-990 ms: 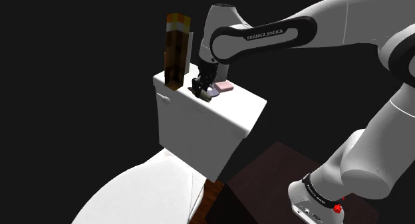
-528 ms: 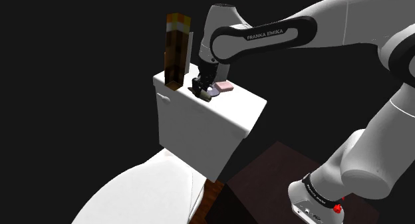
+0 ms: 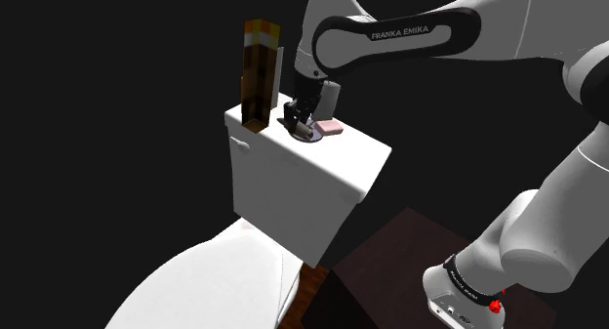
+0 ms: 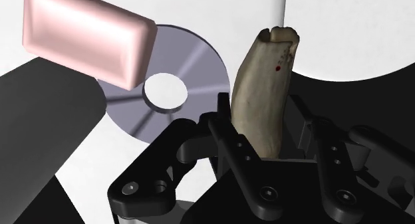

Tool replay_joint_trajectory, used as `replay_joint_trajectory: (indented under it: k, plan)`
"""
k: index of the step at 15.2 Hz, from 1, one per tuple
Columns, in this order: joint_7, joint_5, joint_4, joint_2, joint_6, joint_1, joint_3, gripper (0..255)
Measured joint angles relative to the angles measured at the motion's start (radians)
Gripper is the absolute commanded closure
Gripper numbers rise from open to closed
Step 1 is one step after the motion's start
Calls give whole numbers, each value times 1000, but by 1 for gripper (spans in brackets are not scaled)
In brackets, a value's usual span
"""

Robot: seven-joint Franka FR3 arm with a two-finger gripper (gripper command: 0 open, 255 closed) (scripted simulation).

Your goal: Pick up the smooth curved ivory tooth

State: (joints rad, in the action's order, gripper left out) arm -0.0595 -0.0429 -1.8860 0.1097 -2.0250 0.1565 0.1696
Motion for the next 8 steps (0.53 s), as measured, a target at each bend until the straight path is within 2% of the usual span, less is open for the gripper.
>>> replay_joint_trajectory:
  k: [8]
  plan:
    - [-3,-1,79,-18,96,0,0,255]
